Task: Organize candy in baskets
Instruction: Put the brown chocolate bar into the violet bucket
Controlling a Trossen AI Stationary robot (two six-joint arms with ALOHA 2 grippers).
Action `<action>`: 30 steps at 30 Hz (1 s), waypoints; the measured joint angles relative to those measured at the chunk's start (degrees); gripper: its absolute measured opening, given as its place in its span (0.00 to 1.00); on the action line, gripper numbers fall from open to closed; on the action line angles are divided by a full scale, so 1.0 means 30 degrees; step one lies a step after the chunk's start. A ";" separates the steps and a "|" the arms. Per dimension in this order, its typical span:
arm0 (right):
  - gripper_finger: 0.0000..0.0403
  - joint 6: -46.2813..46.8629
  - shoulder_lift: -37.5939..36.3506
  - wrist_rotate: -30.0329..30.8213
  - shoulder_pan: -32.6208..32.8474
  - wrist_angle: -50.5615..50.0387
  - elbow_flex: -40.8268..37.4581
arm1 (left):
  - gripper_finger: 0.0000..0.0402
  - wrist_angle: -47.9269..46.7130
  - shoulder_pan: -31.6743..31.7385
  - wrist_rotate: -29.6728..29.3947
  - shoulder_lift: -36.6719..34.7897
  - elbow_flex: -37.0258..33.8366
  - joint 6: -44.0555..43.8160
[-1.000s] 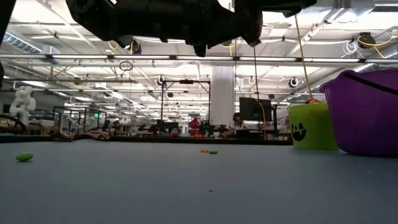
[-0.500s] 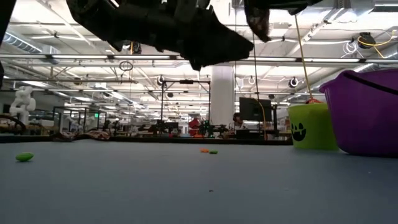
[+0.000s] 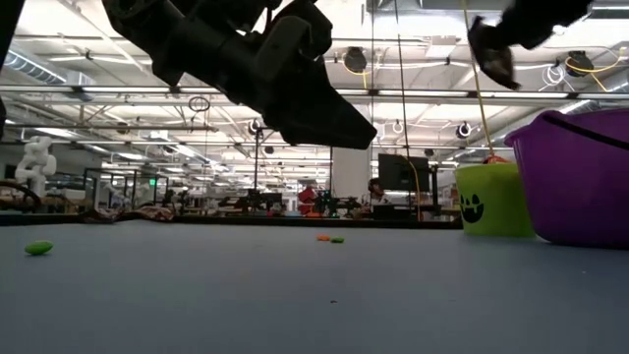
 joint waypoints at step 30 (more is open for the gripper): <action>0.60 0.6263 -0.2931 -0.2329 -0.0065 -0.6011 -0.0088 | 0.45 -0.5164 0.0042 -0.6401 -0.3456 -0.0007 -0.0083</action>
